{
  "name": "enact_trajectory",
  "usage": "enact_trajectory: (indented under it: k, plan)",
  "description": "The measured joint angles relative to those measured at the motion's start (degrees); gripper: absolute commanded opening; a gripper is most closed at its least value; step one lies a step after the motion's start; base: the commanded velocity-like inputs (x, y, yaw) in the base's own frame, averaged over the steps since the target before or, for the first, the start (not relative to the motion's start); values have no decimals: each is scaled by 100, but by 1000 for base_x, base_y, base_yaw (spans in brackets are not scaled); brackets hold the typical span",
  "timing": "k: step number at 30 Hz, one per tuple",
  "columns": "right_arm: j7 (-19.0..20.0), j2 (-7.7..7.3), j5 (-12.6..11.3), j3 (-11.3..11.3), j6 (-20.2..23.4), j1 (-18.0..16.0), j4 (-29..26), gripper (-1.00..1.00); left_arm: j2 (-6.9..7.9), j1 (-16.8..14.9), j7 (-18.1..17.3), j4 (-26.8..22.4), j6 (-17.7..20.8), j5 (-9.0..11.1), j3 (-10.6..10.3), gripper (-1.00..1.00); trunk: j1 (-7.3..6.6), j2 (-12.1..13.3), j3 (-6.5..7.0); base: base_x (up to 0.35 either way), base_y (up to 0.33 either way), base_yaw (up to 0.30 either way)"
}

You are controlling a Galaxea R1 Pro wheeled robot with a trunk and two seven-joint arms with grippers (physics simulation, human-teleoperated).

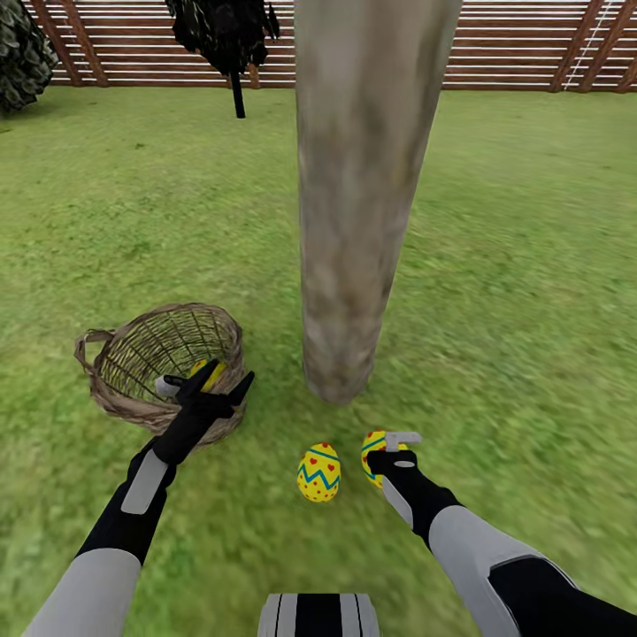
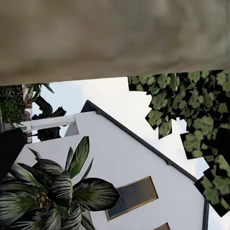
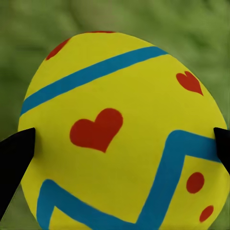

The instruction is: Take the three Easter eggs out of the wicker basket on the lawn in the garden, then place them on the lawn next to a single tree (choose any tree) so that all three eggs are next to the same tree and none are left in the basket.

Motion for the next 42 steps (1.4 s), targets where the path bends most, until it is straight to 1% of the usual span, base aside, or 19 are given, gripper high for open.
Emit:
enact_trajectory:
  k: [21,30,32,33,36,39,42]
  plan:
    - [45,4,3,3,-18,0,-4,-100,-2,4,0,-54,1,-1,0,100,55,-28,-465,0,0,0]
    - [45,7,-2,4,-13,0,-4,-100,-6,8,0,-54,1,0,0,100,54,-28,-466,0,0,0]
    - [41,9,53,22,-13,-4,-56,-100,-7,7,0,-57,4,-1,0,100,58,-32,-508,0,0,0]
    - [38,9,57,13,-12,-5,-100,-100,-6,8,0,-56,1,-1,0,100,59,-33,-531,0,0,0]
    - [38,9,58,10,-13,-5,-100,-100,-7,8,0,-60,0,0,0,100,59,-34,-531,0,0,0]
    - [19,10,65,-2,-8,-7,-240,-100,-7,10,0,-59,0,0,1,100,65,-38,-597,0,0,0]
    - [27,10,69,-3,-8,-7,-232,-100,-7,9,0,-60,2,1,1,100,65,-38,-598,0,0,0]
